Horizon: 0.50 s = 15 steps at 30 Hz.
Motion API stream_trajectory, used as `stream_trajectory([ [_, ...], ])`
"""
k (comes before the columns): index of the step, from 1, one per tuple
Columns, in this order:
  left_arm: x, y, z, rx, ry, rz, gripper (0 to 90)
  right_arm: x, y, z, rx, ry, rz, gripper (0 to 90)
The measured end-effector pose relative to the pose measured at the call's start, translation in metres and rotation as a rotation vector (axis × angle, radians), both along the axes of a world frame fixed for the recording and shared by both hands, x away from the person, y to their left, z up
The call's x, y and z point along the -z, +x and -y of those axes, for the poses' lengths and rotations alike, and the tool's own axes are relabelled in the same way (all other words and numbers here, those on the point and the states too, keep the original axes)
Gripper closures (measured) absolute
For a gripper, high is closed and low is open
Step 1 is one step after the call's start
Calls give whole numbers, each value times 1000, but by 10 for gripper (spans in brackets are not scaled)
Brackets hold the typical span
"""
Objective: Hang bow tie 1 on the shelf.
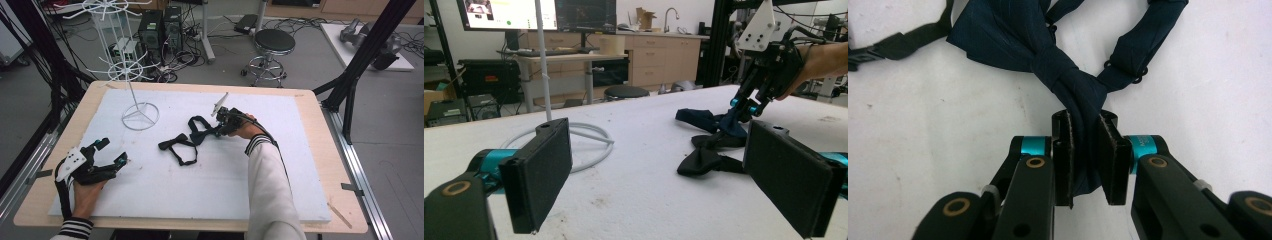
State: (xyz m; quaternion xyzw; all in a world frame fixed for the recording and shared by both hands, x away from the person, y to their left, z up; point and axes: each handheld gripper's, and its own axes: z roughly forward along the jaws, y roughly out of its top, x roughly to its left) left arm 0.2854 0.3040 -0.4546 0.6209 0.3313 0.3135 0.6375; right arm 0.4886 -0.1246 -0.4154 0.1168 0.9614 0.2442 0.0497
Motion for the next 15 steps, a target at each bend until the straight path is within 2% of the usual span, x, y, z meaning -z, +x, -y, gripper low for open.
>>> stream_trajectory([
  [4, 0, 0, 0, 0, -3, -1, 128, -3, -1, 0, 5, 31, 1, 790],
  [5, 0, 0, 0, -1, -5, -1, 128, -5, -1, 1, 10, 53, 0, 789],
  [15, 0, 1, -1, 2, -9, -4, 129, -19, -8, 8, 29, 138, 31, 784],
])
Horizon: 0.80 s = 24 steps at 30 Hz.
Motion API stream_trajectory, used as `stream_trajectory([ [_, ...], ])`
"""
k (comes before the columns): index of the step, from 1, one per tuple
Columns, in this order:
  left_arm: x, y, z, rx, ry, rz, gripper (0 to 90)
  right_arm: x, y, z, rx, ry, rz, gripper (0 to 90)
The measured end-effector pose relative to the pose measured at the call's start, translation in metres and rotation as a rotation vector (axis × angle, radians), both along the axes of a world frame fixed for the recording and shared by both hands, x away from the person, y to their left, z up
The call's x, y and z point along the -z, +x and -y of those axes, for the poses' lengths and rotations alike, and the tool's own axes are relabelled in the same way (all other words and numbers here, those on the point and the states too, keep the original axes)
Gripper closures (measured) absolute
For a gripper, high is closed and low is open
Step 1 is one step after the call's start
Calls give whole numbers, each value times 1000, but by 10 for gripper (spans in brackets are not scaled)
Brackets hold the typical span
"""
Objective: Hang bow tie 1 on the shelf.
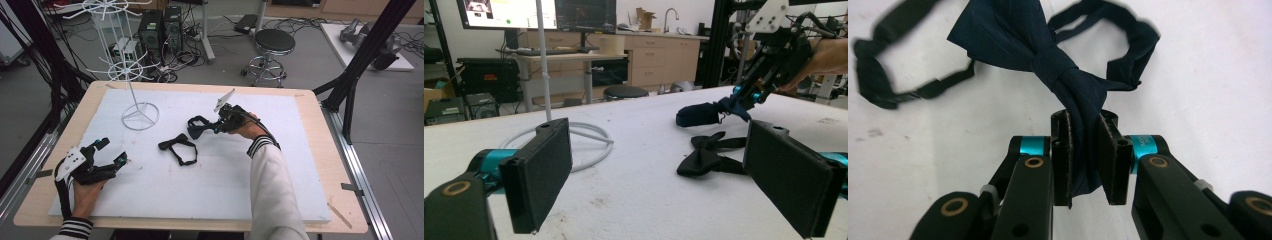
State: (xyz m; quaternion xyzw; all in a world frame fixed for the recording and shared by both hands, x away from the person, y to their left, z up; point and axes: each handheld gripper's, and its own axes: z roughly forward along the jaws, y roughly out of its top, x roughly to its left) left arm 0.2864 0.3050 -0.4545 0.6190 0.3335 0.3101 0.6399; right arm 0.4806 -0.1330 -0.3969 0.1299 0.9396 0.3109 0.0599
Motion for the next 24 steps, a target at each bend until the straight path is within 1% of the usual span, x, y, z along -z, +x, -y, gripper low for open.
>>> stream_trajectory([
  [3, 0, 0, -1, 5, -3, -8, 128, -6, -3, 5, 17, 36, 15, 778],
  [4, 0, 1, -1, 6, -10, -7, 128, -9, -5, 8, 31, 56, 21, 775],
  [5, 0, 1, -2, 10, -15, -13, 128, -9, -5, 8, 31, 56, 21, 775],
  [6, -1, 2, -3, 15, -18, -22, 128, -11, -7, 9, 45, 61, 12, 774],
  [7, -1, 3, -4, 19, -5, -34, 127, -13, -7, 10, 50, 73, 20, 771],
  [8, -2, 3, -5, 17, 8, -36, 127, -15, -9, 11, 52, 74, 25, 771],
  [9, -2, 3, -5, 13, 8, -32, 127, -19, -10, 11, 48, 91, 38, 770],
  [10, -4, 3, -7, 12, 2, -29, 127, -19, -10, 11, 48, 91, 38, 770],
  [11, -6, 3, -8, 9, -6, -27, 127, -24, -13, 10, 35, 117, 54, 766],
  [12, -7, 4, -8, 8, -7, -22, 127, -24, -13, 10, 35, 117, 54, 766],
  [13, -8, 4, -9, 7, -7, -16, 127, -27, -15, 9, 27, 133, 54, 764],
  [16, -13, 6, -9, 13, 0, -15, 127, -30, -17, 8, 22, 140, 66, 761],
  [19, -19, 8, -8, 30, 6, -14, 127, -34, -21, 7, 8, 149, 80, 754],
  [24, -33, 15, -2, 68, 39, -6, 127, -43, -26, 10, 6, 179, 102, 754],
])
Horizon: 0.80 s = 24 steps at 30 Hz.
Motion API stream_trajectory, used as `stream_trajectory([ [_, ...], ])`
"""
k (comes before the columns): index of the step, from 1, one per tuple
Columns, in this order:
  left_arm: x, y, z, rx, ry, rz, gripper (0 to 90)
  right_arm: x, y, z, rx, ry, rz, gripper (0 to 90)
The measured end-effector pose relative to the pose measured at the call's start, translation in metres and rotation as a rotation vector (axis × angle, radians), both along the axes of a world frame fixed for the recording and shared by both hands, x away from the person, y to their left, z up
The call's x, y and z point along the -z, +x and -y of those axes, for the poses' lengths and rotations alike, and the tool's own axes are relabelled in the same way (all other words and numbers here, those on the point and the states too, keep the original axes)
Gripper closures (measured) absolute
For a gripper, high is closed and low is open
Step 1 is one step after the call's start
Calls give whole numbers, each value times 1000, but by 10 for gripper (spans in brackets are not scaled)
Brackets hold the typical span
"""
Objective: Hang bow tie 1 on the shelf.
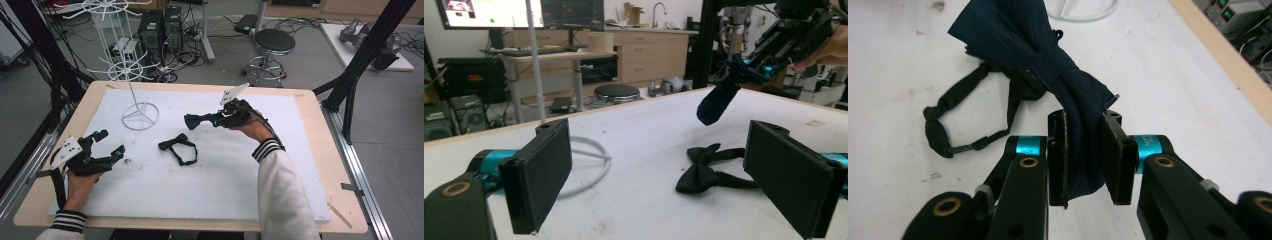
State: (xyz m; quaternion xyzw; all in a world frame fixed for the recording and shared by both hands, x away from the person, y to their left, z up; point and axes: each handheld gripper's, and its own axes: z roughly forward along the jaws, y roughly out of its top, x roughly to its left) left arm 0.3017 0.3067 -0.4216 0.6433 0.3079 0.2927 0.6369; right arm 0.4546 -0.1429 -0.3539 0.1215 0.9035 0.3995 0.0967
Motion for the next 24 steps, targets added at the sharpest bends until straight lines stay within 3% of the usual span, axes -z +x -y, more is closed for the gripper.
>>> stream_trajectory([
  [16, -41, 19, 28, 139, 85, 18, 127, -31, -25, 6, -33, 106, 21, 745],
  [24, -55, 21, 34, 184, 83, 20, 127, -37, -33, 0, -59, 156, -2, 745],
])
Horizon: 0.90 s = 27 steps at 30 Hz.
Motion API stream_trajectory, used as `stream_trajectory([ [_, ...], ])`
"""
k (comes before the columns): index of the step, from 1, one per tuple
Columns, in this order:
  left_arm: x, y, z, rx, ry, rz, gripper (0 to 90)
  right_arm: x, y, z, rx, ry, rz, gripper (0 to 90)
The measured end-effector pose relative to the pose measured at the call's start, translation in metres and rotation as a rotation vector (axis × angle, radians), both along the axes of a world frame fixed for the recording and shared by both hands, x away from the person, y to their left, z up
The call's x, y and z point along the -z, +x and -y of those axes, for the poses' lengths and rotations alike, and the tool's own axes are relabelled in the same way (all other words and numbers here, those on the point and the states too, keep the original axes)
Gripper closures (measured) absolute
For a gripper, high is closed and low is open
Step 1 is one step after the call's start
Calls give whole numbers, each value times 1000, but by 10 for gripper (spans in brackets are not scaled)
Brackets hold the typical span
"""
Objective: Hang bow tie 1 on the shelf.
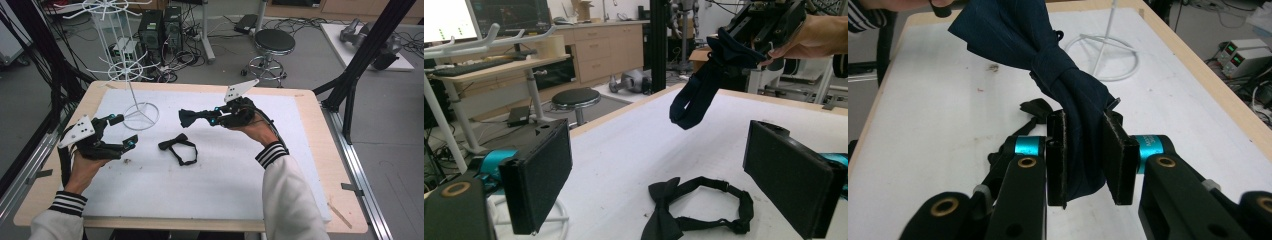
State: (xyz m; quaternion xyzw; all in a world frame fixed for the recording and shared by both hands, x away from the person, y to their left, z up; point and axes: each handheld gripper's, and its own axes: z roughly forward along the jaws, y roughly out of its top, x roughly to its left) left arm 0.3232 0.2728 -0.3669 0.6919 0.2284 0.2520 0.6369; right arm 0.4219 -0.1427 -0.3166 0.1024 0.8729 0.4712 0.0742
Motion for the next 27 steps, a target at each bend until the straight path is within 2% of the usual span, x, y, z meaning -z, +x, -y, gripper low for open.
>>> stream_trajectory([
  [1, -2, 0, 0, 4, 0, -1, 127, 0, -1, -1, -2, -5, 0, 744],
  [3, -5, 1, 2, 14, 3, -2, 127, 0, -3, -4, 1, -3, -29, 743],
  [11, -18, 6, 14, 77, 36, 6, 128, -3, -6, -7, -8, 24, -34, 744],
  [20, -35, 15, 25, 133, 49, 11, 128, -6, -10, -9, -3, 35, -44, 741],
  [24, -39, 20, 34, 176, 45, 7, 128, -6, -13, -9, -8, 67, -48, 741],
  [27, -41, 23, 41, 194, 62, 8, 128, -4, -14, -8, 0, 69, -52, 741],
])
